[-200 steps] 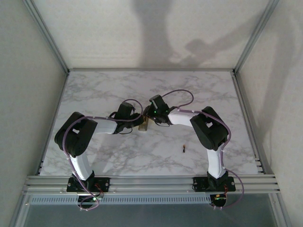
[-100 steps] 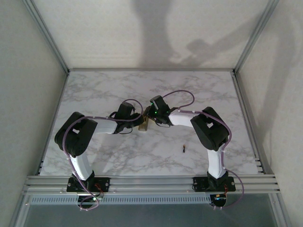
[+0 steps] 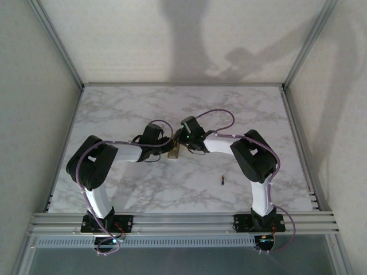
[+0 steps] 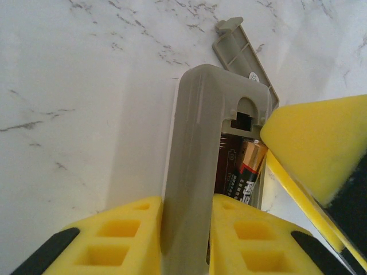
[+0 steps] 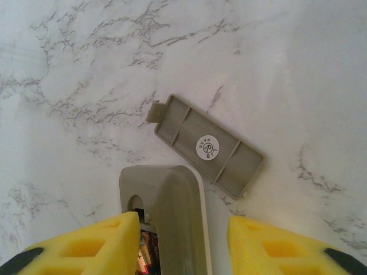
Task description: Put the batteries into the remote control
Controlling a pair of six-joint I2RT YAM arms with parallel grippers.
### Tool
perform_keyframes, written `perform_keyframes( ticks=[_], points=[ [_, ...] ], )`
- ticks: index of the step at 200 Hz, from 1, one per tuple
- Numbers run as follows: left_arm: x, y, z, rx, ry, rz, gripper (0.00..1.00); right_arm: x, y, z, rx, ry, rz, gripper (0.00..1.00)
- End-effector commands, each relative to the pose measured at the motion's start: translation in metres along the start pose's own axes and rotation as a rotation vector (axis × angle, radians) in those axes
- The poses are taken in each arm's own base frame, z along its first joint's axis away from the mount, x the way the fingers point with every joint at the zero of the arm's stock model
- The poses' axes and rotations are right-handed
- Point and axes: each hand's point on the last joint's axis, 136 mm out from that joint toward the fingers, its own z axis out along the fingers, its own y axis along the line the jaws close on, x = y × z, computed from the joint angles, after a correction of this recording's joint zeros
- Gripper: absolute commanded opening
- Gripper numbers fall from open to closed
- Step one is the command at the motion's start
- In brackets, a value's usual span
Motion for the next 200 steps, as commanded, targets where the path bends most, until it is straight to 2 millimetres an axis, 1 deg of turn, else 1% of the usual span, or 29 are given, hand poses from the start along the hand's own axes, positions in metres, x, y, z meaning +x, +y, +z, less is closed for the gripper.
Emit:
perform_keyframes(
  ticks=[1, 38, 62, 113, 134, 163, 200],
  points=[
    [0.033, 0.046, 0.016, -0.168, 0.084, -0.035, 0.23, 0.060, -0.027, 0.008, 0.098, 0.184, -0.072, 0.44],
    [0.031, 0.048, 0.015, -0.177, 0.079, -0.037, 0.23, 0.065, -0.041, 0.006, 0.157, 0.191, -0.065, 0.44],
    [0.031, 0.047, 0.015, -0.173, 0.079, -0.039, 0.22, 0.065, -0.045, 0.007, 0.174, 0.195, -0.071, 0.44],
    [0.031, 0.045, 0.014, -0.168, 0.079, -0.038, 0.22, 0.068, -0.061, 0.013, 0.269, 0.222, -0.110, 0.43],
    [0.030, 0.045, 0.014, -0.170, 0.076, -0.038, 0.23, 0.070, -0.069, 0.012, 0.304, 0.223, -0.108, 0.42],
    [0.031, 0.048, 0.014, -0.180, 0.076, -0.041, 0.22, 0.065, -0.073, 0.005, 0.322, 0.194, -0.103, 0.42],
    [0.032, 0.054, 0.014, -0.205, 0.076, -0.052, 0.21, 0.061, -0.068, -0.004, 0.304, 0.174, -0.108, 0.43]
  ],
)
